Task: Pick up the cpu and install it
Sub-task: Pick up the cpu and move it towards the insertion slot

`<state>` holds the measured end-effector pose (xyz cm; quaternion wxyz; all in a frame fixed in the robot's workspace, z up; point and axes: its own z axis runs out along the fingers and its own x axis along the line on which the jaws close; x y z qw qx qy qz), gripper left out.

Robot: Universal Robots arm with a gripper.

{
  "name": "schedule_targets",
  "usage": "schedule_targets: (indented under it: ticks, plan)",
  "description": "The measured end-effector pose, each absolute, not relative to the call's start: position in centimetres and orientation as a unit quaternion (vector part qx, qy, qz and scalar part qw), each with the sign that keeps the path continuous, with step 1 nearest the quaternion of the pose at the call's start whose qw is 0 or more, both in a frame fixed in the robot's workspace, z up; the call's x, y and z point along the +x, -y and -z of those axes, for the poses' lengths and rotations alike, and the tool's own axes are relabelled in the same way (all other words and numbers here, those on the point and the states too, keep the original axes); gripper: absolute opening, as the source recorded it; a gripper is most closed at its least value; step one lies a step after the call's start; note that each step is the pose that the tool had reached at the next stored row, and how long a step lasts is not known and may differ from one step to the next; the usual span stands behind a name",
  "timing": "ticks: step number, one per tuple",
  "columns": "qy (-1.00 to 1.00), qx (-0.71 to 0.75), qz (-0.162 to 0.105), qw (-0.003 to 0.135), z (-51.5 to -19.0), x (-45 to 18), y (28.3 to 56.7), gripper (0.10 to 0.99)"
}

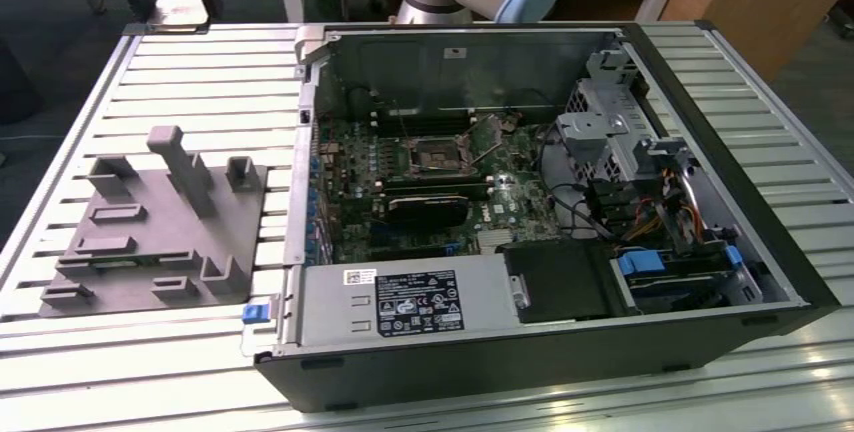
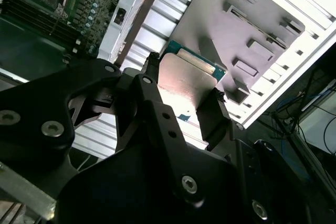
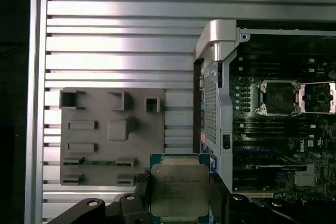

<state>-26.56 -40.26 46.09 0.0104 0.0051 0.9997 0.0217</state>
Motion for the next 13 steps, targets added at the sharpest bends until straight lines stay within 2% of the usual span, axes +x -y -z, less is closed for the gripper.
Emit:
schedule_targets:
  ticks: [13]
  plan:
    - [-1.000,0.005,-0.022,0.010,-46.03,-25.55,40.21,0.537]
